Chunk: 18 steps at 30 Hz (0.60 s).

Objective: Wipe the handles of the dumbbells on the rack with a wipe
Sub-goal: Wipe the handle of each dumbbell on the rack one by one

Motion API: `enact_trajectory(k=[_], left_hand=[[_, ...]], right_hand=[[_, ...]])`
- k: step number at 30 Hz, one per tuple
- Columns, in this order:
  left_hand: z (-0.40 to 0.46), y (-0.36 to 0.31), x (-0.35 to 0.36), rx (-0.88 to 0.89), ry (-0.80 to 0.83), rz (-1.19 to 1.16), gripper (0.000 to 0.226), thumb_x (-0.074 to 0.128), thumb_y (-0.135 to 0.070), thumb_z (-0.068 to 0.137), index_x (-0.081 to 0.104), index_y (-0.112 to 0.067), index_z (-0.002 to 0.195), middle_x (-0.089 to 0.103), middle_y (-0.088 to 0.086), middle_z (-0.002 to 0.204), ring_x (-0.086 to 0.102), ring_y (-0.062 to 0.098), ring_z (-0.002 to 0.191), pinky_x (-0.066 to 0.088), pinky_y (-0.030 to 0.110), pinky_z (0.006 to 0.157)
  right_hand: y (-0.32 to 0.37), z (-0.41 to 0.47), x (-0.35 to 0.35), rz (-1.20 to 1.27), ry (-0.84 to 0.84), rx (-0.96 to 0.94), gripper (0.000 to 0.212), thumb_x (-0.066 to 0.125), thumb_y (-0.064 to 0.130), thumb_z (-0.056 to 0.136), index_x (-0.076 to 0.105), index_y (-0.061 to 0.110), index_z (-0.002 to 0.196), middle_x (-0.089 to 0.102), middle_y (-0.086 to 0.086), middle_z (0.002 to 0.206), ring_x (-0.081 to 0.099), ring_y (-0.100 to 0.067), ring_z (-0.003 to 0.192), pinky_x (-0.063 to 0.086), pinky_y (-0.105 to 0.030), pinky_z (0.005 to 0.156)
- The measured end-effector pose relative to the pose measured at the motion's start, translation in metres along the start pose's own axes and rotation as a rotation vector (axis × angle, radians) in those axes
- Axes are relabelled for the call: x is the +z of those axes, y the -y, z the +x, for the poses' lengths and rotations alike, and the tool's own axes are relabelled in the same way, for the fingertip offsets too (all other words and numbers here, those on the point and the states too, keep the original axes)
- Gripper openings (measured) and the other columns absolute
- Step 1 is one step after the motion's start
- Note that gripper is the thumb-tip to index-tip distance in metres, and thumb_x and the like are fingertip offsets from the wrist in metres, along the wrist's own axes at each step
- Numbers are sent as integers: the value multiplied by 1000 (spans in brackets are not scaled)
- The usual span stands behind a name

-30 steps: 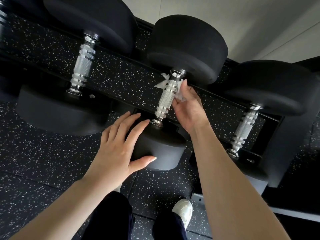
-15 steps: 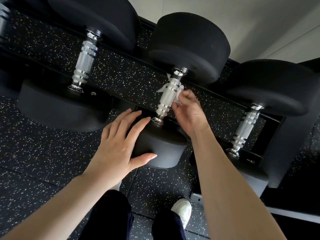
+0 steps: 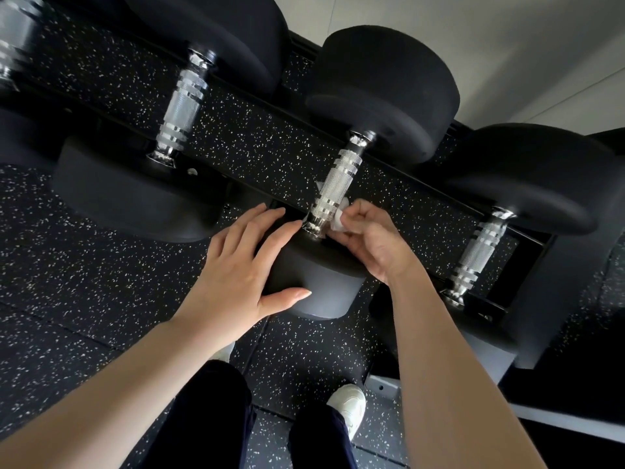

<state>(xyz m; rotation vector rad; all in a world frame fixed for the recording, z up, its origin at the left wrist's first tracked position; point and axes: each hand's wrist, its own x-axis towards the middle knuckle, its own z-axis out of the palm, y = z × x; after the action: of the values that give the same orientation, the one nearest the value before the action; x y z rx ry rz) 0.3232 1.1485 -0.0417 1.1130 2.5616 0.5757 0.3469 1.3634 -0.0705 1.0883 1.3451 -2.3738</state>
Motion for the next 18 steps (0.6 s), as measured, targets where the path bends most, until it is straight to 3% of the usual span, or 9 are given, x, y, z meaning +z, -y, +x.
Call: enact_trajectory(k=[4,7,12,15,18], left_hand=[[0,0,0,-4,7,-10,72,41,-64,84,32,-23,143,37,5,148,28,26,141,34,49,103],[0,0,0,-9,0,-25,73,42,-64,83,32,-24,142,37,5,148,28,26,141,34,51,103],[0,2,1,0,-15,-21,72,41,-65,83,32,-25,142,38,4,147,28,25,141,29,44,104],[0,2,1,5,-29,-20,72,41,-66,83,32,-25,142,40,4,146,29,25,140,27,42,104],[0,2,2,5,-43,-26,72,40,-66,83,33,-24,141,42,6,145,29,26,139,23,40,105]], right_hand=[[3,-8,5,-219,-28,9,27,51,-13,86,46,7,69,61,-12,82,69,-16,69,57,-26,77],[3,-14,10,-434,-10,-83,28,55,-14,83,46,7,67,58,-13,80,65,-4,67,51,-14,70],[1,-19,9,-971,-100,-196,15,66,8,83,58,10,70,70,5,90,65,-9,93,46,-21,89],[10,-25,12,-1056,-93,-241,14,71,16,80,62,14,70,70,11,82,65,-3,83,46,-14,78],[11,-28,17,-1060,-138,-271,13,76,23,76,65,20,69,69,13,80,64,-6,82,47,-20,77]])
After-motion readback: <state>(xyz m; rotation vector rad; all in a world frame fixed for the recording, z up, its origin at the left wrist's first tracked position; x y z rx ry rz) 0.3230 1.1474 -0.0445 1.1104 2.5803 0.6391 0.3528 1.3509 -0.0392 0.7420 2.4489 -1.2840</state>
